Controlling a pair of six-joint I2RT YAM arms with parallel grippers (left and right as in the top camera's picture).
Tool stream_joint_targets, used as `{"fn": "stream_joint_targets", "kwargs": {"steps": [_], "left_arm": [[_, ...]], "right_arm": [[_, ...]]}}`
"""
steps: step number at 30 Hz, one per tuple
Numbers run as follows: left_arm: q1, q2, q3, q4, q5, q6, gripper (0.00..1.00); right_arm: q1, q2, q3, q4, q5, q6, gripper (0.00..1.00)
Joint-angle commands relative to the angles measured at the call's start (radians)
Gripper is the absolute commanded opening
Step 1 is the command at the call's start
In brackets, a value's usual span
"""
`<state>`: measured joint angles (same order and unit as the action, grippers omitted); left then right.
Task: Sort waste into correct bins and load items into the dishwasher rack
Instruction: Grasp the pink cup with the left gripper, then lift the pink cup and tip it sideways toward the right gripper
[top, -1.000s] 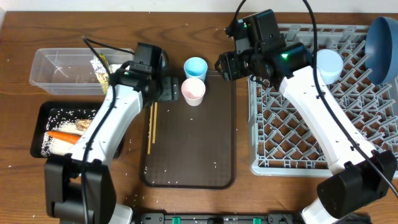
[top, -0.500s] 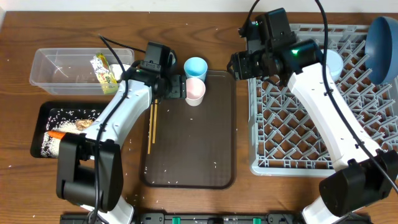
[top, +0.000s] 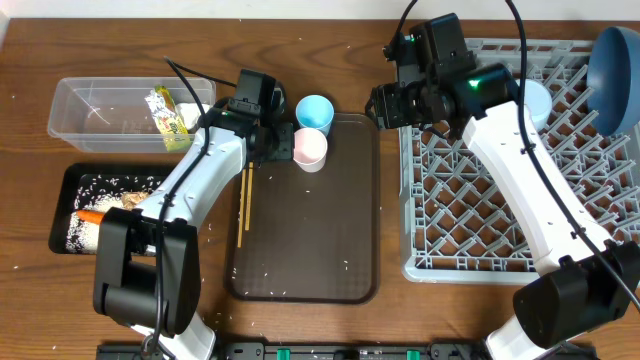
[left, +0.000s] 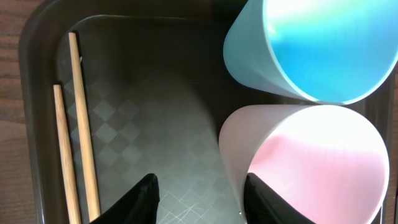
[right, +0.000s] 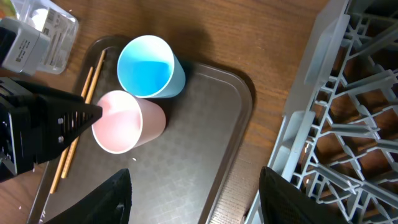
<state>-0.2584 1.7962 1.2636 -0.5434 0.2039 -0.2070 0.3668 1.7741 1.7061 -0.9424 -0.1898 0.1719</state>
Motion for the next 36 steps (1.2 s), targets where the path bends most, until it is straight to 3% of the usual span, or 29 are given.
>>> {"fn": "stream_joint_targets", "kwargs": {"steps": [1, 10, 18, 26, 28, 36], "left_arm": [[-0.008, 0.018, -0.004, -0.004, 0.007, 0.006, 0.42], [-0.039, 0.077, -0.004, 0.000, 0.011, 0.002, 0.36], [-0.039, 0.071, -0.003, -0.005, 0.014, 0.002, 0.08], [-0.035, -0.060, 0.026, -0.108, 0.019, 0.003, 0.06], [-0.019, -0.116, 0.026, -0.130, 0.071, 0.004, 0.06], [0.149, -0.272, 0.025, -0.133, 0.533, 0.039, 0.06]], "right_arm": [[-0.006, 0.011, 0.001, -0.004, 0.006, -0.005, 0.59], [-0.008, 0.011, 0.001, -0.024, 0.008, -0.020, 0.59], [-0.008, 0.011, 0.001, -0.040, 0.026, -0.035, 0.59], [-0.008, 0.011, 0.001, -0.042, 0.018, -0.034, 0.59], [-0.009, 0.011, 0.001, -0.044, -0.006, -0.034, 0.59], [-0.015, 0.011, 0.000, 0.031, -0.342, -0.103, 0.61]]}}
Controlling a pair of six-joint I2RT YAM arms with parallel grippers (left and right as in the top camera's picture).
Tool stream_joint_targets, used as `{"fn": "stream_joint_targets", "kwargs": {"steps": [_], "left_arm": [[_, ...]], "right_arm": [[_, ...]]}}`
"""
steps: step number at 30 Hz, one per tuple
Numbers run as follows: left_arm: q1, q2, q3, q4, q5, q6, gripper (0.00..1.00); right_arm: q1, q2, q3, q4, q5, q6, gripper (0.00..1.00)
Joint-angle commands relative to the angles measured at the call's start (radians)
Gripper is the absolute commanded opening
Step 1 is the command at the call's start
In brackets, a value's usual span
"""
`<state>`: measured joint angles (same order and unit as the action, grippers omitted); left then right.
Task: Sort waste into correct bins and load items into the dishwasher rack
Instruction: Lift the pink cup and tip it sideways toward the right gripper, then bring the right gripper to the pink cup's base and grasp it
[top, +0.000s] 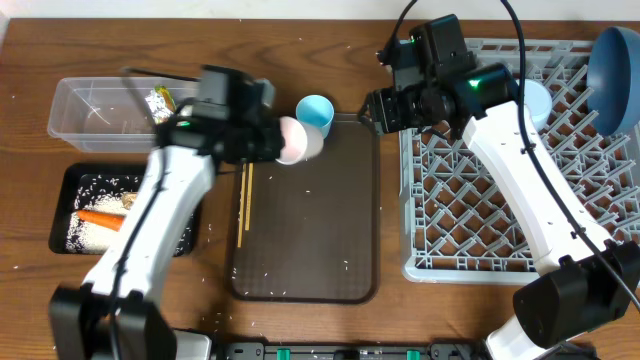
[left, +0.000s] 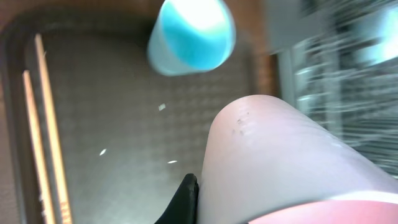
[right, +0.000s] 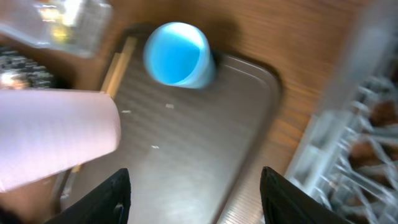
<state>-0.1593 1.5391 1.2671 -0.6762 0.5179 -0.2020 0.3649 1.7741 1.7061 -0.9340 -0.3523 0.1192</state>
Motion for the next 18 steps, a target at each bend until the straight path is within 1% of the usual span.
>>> {"fn": "stream_joint_targets", "kwargs": {"steps": [1, 10, 12, 15, 18], "left_arm": [[0.074, -0.015, 0.022, -0.001, 0.273, 0.050, 0.06], [0.244, -0.005, 0.020, 0.025, 0.719, 0.174, 0.06], [0.262, -0.005, 0.020, 0.040, 0.777, 0.174, 0.06], [0.267, -0.005, 0.020, 0.060, 0.819, 0.174, 0.06], [0.261, -0.005, 0.020, 0.085, 0.837, 0.172, 0.06]], "right_arm": [[-0.020, 0.011, 0.000, 0.043, -0.237, -0.064, 0.61], [-0.117, 0.012, -0.021, 0.224, -0.792, -0.227, 0.67], [-0.122, 0.012, -0.043, 0.277, -0.854, -0.226, 0.68], [-0.117, 0.012, -0.092, 0.362, -0.908, -0.220, 0.70], [-0.095, 0.012, -0.163, 0.469, -0.913, -0.163, 0.70]]}}
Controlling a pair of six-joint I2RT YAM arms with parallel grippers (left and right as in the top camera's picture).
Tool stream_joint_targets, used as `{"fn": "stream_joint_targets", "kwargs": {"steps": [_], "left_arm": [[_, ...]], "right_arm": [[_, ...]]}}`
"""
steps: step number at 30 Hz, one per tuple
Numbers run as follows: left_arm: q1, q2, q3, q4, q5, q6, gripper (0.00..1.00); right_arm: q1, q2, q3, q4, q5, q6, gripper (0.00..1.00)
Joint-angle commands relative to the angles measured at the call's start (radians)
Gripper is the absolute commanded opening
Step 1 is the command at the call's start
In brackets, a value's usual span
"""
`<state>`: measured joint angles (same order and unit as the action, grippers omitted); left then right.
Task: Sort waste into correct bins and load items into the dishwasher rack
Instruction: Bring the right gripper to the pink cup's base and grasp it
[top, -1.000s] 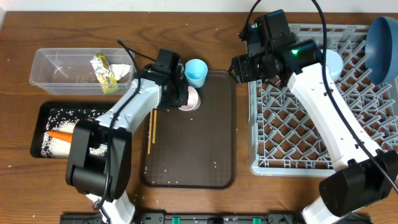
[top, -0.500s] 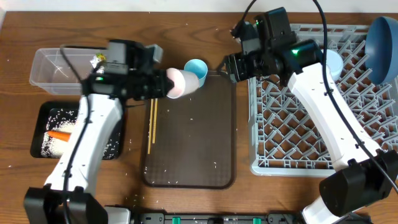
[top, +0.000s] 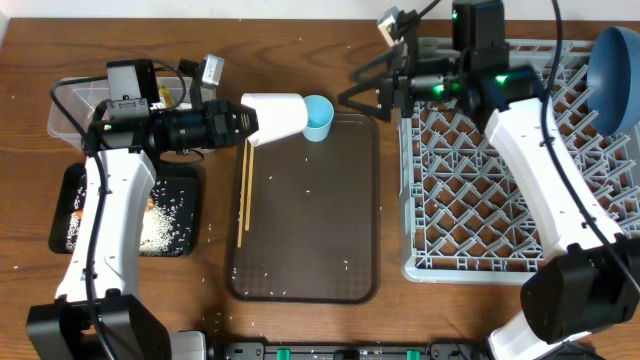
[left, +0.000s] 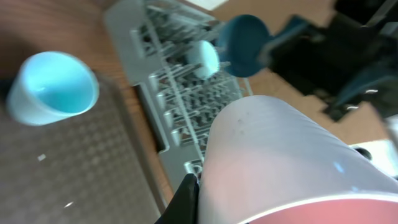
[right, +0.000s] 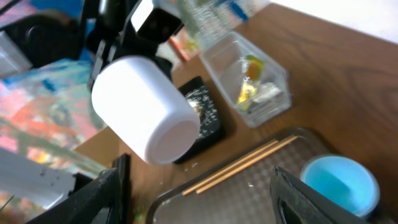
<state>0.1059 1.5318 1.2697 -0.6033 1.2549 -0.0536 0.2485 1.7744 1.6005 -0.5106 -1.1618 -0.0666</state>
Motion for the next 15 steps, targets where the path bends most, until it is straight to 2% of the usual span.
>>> {"fn": "stream_joint_targets", "kwargs": {"steps": [1, 7, 15], "left_arm": [[-0.005, 0.002, 0.017, 0.015, 0.100, 0.024, 0.06], [-0.004, 0.002, 0.017, 0.019, 0.098, 0.025, 0.06], [-0.005, 0.026, 0.011, 0.034, 0.096, 0.035, 0.06]], "right_arm": [[0.028, 0.012, -0.077, 0.080, -0.104, 0.049, 0.70], [0.067, 0.012, -0.169, 0.299, -0.131, 0.181, 0.69], [0.131, 0.012, -0.175, 0.403, -0.137, 0.213, 0.70]]}}
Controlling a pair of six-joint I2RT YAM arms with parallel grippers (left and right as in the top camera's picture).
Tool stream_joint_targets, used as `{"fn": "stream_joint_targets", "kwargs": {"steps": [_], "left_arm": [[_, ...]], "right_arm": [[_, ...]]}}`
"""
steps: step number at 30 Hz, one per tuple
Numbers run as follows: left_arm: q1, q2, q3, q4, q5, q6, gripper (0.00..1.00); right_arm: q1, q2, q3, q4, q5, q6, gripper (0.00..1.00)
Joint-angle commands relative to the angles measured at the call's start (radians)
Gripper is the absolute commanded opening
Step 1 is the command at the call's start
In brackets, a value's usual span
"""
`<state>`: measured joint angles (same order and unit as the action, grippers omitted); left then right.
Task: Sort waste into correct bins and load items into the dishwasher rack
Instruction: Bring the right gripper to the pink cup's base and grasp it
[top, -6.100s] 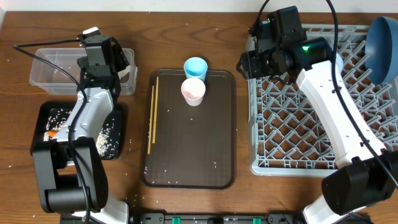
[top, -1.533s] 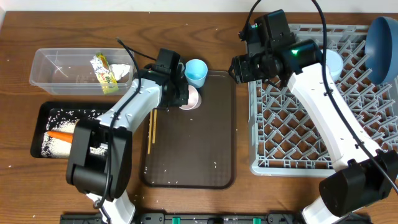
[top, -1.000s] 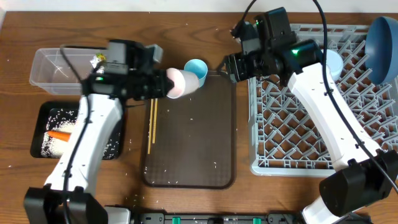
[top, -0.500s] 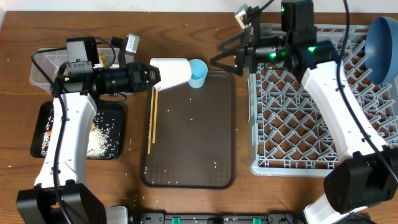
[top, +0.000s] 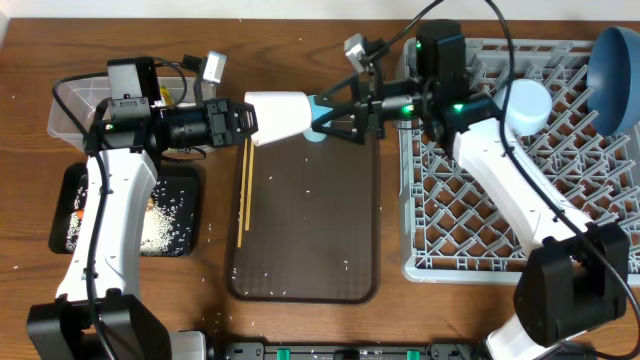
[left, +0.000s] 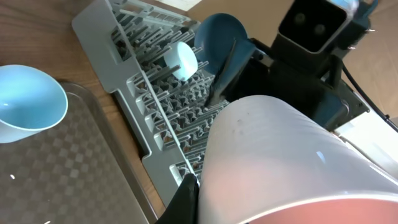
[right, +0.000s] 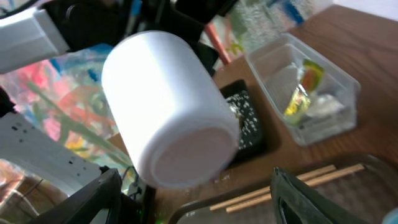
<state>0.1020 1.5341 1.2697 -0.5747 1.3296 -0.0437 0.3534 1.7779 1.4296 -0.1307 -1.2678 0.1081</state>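
Note:
My left gripper (top: 250, 119) is shut on the pink cup (top: 281, 113), which lies sideways in the air over the brown tray's far left corner, base pointing right. In the left wrist view the cup (left: 280, 155) fills the lower right, with one finger (left: 186, 194) against it. My right gripper (top: 322, 115) is open, its fingers spread just right of the cup's base. The right wrist view faces that base (right: 180, 155) head-on, with the fingers (right: 102, 196) wide apart. The blue cup (left: 28, 102) stands on the tray.
Two chopsticks (top: 243, 200) lie along the left side of the brown tray (top: 310, 230). A clear bin (top: 90, 110) with wrappers and a black tray (top: 105, 215) of rice are at the left. The grey rack (top: 520, 180) at the right holds a blue bowl (top: 615, 60) and a pale cup (top: 527, 103).
My right gripper has moved left from the rack's near-left edge to the base of the pink cup, still open. The left arm holds the cup in much the same place.
My left gripper stood open beside the upright pink cup on the tray. Then it was shut on the cup, lifted and tilted. Then it held the cup sideways, base toward the right arm. Now the open right gripper is at that base.

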Motion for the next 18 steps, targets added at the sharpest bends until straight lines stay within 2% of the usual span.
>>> {"fn": "stream_joint_targets", "kwargs": {"steps": [1, 13, 18], "left_arm": [[-0.002, 0.029, 0.011, 0.005, 0.021, 0.025, 0.06], [-0.042, 0.041, 0.011, 0.030, 0.032, 0.024, 0.06], [-0.043, 0.041, 0.011, 0.104, 0.182, 0.024, 0.06]], "right_arm": [[0.031, 0.008, -0.004, 0.032, -0.031, 0.041, 0.70], [0.089, 0.008, -0.004, 0.095, -0.031, 0.064, 0.68], [0.096, 0.008, -0.004, 0.120, -0.030, 0.072, 0.67]]}}
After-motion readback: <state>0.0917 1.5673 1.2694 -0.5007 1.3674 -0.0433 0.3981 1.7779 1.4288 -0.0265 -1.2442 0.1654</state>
